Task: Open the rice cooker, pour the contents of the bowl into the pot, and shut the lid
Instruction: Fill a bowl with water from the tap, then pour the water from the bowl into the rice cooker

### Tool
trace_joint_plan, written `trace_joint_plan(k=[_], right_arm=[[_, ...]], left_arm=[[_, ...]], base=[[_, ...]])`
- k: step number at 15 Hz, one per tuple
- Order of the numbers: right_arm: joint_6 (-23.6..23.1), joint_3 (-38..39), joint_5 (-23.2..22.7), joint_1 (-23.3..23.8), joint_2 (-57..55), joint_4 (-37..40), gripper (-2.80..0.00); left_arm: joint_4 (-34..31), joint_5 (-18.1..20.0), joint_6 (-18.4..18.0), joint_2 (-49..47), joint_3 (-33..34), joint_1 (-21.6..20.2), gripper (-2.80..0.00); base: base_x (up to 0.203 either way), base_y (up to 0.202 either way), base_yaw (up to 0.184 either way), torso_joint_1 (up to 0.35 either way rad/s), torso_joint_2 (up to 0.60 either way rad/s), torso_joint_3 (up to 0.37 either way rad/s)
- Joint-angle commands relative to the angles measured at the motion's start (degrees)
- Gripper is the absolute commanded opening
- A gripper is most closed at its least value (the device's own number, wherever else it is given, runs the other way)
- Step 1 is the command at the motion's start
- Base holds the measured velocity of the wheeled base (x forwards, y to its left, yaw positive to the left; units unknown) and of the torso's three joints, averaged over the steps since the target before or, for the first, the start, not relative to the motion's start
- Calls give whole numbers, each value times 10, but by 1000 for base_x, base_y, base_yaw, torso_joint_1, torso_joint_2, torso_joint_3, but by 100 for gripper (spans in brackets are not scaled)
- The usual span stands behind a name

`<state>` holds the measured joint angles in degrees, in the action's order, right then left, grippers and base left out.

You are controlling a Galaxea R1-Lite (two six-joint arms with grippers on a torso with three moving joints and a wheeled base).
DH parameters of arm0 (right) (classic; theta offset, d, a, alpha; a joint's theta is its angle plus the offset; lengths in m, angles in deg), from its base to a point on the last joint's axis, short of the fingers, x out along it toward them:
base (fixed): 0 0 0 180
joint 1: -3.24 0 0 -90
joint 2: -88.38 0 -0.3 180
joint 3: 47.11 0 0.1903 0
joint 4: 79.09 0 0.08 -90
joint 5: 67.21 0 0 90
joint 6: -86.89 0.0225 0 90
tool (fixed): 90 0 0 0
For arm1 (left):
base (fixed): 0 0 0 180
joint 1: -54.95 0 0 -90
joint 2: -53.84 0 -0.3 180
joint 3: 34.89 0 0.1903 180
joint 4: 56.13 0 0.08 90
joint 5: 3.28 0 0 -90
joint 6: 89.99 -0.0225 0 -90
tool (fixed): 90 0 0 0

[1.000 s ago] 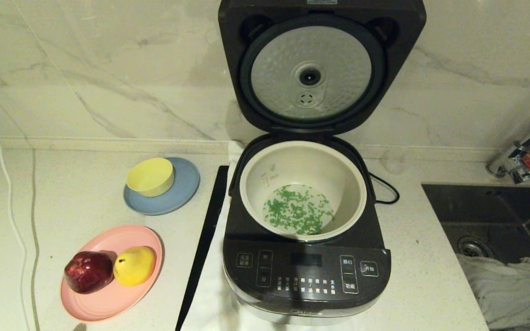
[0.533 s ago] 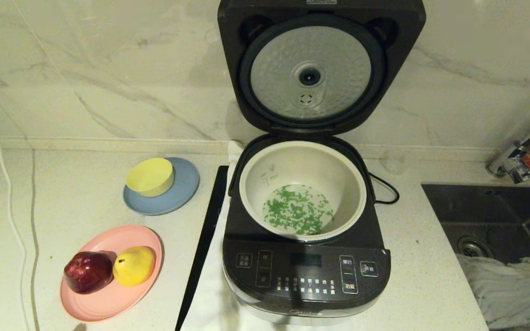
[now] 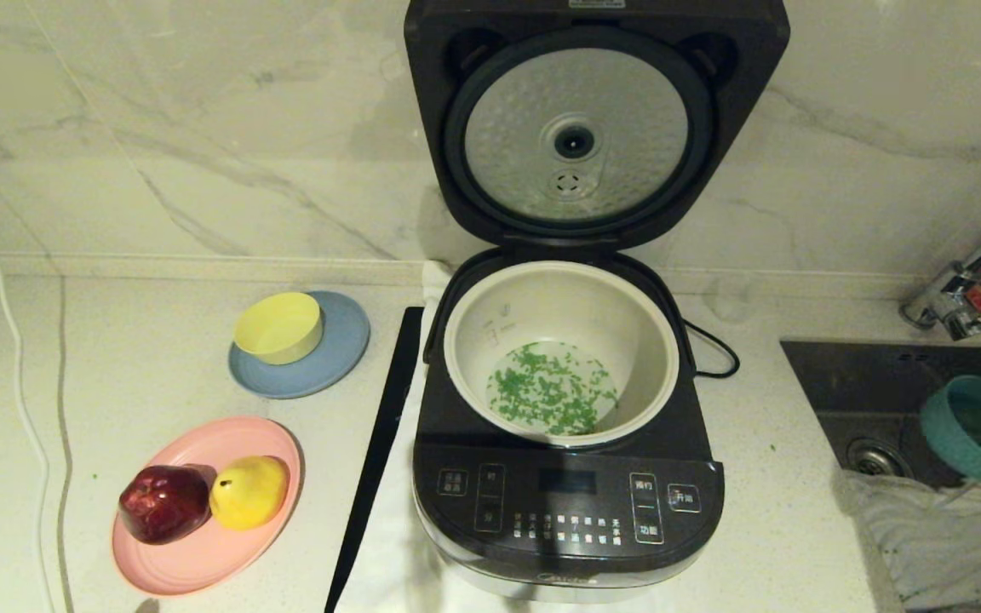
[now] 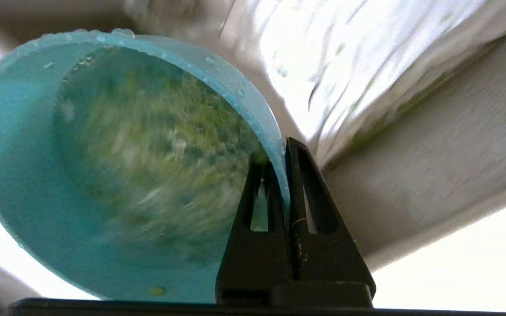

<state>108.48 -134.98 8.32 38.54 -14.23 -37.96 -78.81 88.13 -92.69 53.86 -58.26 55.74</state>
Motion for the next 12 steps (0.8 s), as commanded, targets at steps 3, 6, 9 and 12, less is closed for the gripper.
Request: trace_joint_plan(k=[3, 6, 9, 12], right_arm=[[0, 35, 25, -127, 114, 60, -280], [0, 36, 27, -198, 164, 122, -280], [5, 37, 47, -282, 193, 156, -280], [34, 26, 74, -357, 210, 174, -280]], left_arm=[[0, 0, 0, 0, 4, 0, -280], [0, 1, 0, 0, 4, 0, -280], [0, 0, 0, 0, 4, 0, -280], [0, 0, 0, 0, 4, 0, -280]], base=[[0, 0, 0, 0, 0, 0], [0, 0, 0, 0, 0, 0], [0, 0, 0, 0, 0, 0], [0, 0, 0, 0, 0, 0]])
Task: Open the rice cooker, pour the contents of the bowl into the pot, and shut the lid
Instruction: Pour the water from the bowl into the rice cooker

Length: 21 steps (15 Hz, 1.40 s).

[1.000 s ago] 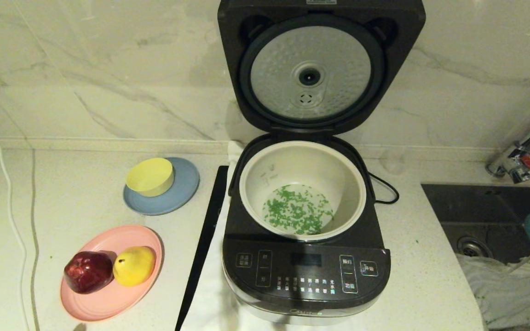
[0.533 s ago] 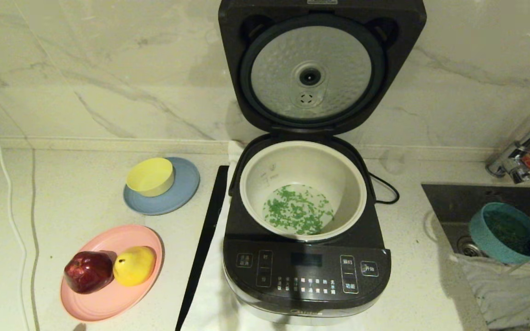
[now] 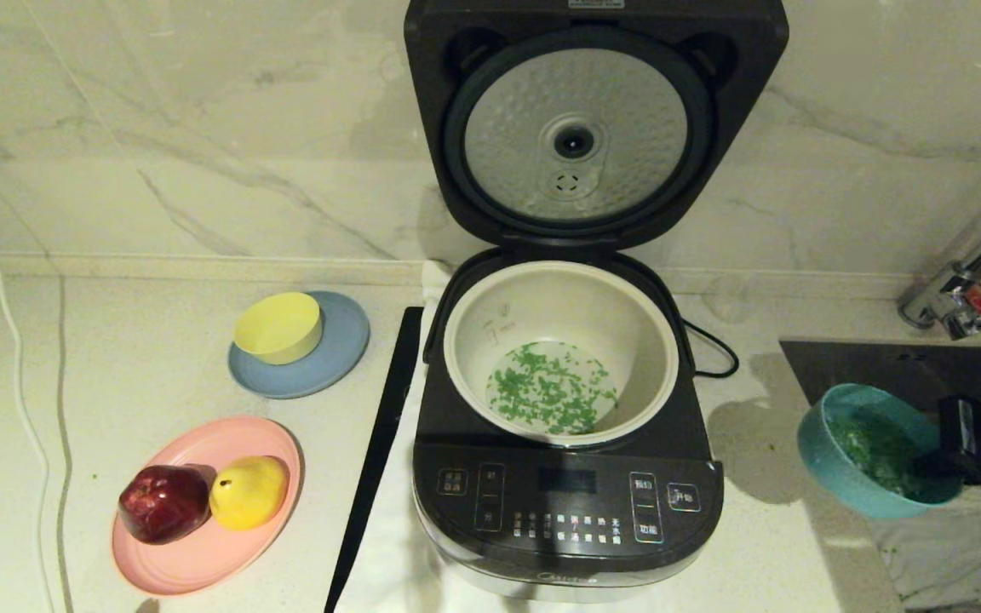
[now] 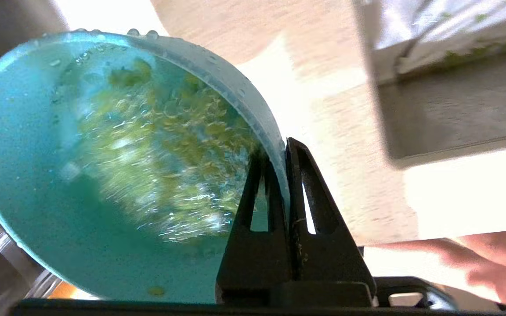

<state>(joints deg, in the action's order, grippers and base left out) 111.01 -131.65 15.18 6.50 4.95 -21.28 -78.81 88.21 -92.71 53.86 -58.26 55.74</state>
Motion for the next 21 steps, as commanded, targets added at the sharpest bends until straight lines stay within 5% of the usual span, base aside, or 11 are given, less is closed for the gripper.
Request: trace_joint_plan(k=[1, 4, 11, 18, 21], right_arm=[[12, -18, 15, -56, 22, 21, -280], [15, -70, 18, -100, 23, 79, -280], [30, -265, 69, -284, 1, 165, -280], [28, -364, 103, -394, -85, 136, -280], [27, -387, 158, -439, -137, 111, -280]], left_arm=[[0, -1, 0, 0, 4, 0, -280], [0, -1, 0, 0, 4, 0, -280], [0, -1, 0, 0, 4, 0, -280], [0, -1, 0, 0, 4, 0, -280], [0, 0, 0, 0, 4, 0, -280]], base=[[0, 0, 0, 0, 0, 0], [0, 0, 0, 0, 0, 0], [0, 0, 0, 0, 0, 0], [0, 0, 0, 0, 0, 0], [0, 0, 0, 0, 0, 0]])
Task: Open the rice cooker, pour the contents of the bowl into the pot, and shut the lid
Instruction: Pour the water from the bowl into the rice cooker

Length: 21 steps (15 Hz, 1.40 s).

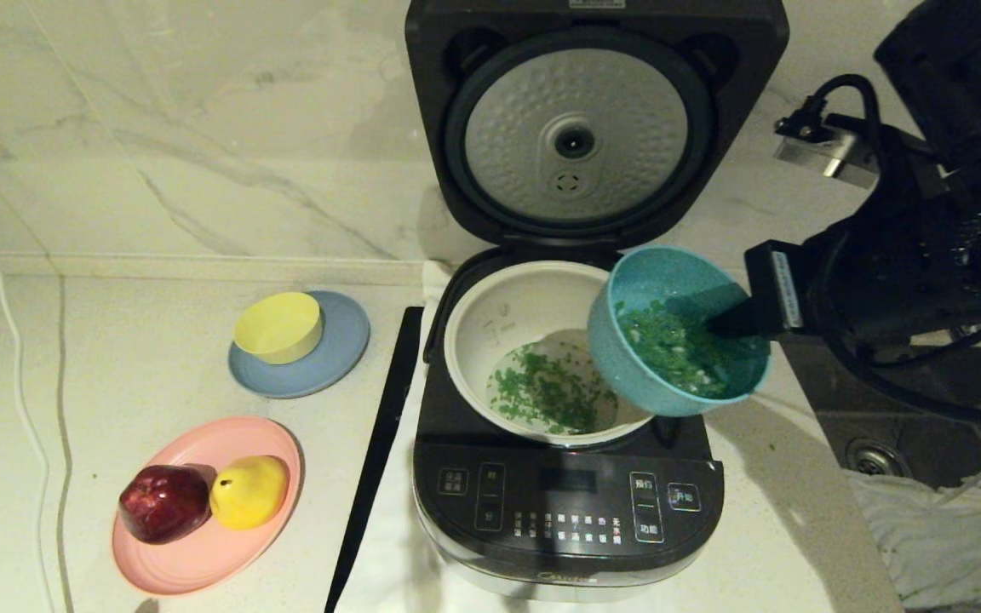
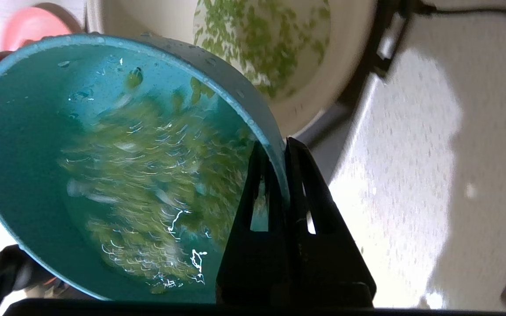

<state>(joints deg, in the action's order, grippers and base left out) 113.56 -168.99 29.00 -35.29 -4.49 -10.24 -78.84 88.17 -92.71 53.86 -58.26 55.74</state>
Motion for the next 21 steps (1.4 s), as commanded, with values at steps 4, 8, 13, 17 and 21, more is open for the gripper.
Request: trace_joint_plan(k=[4, 8, 13, 17, 21], right_arm=[[13, -83, 92, -50, -106, -2, -280], [31, -116, 157, -64, -144, -12, -280], [48, -116, 253, -76, -180, -83, -280], [44, -112, 315, -79, -191, -134, -280], [41, -54, 364, -94, -187, -221, -280]], left_arm=[[0, 0, 0, 0, 4, 0, -280], [0, 0, 0, 0, 4, 0, -280], [0, 0, 0, 0, 4, 0, -280], [0, 0, 0, 0, 4, 0, -280], [0, 0, 0, 0, 4, 0, -280]], base=[[0, 0, 0, 0, 0, 0], [0, 0, 0, 0, 0, 0], [0, 0, 0, 0, 0, 0], [0, 0, 0, 0, 0, 0], [0, 0, 0, 0, 0, 0]])
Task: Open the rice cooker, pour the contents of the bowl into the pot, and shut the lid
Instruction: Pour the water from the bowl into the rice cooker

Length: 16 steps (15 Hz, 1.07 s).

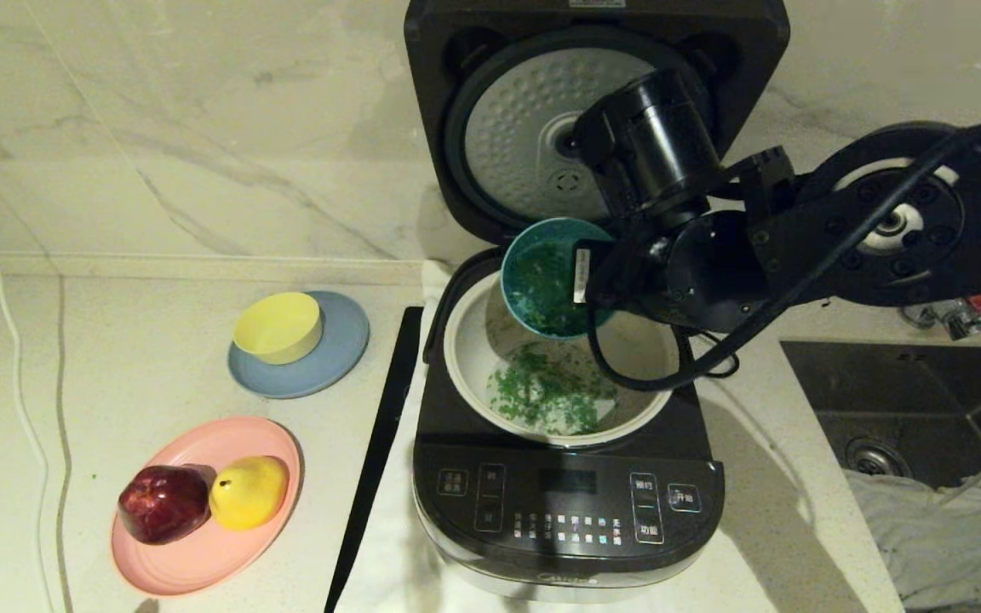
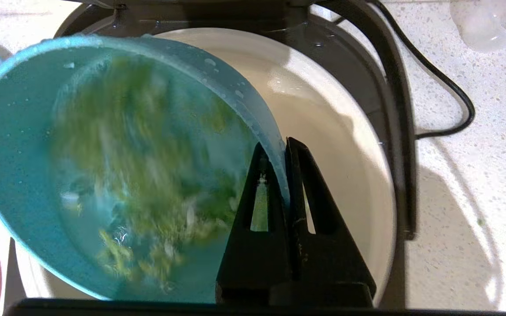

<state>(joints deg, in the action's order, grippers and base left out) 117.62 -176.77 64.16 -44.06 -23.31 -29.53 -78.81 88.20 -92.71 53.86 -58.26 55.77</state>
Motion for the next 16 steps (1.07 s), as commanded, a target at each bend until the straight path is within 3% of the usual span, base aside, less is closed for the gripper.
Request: trace_joint_plan(k=[1, 4, 8, 11, 14, 16], right_arm=[[-5, 42, 30, -9, 1, -58, -280], [-40, 111, 61, -10, -2, -184, -280], [-122, 231, 82, -6, -3, -435, -280], [-223, 315, 84, -3, -21, -667, -280], [-354, 371, 82, 6, -60, -918, -280], [-429, 388, 73, 9, -89, -1035, -280]], left_arm=[[0, -1, 0, 0, 4, 0, -280], [0, -1, 0, 0, 4, 0, -280], [0, -1, 0, 0, 4, 0, -280], [0, 0, 0, 0, 4, 0, -280], [0, -1, 0, 0, 4, 0, -280], [0, -1, 0, 0, 4, 0, -280]], base=[[0, 0, 0, 0, 0, 0], [0, 0, 0, 0, 0, 0], [0, 0, 0, 0, 0, 0], [0, 0, 0, 0, 0, 0], [0, 0, 0, 0, 0, 0], [0, 0, 0, 0, 0, 0]])
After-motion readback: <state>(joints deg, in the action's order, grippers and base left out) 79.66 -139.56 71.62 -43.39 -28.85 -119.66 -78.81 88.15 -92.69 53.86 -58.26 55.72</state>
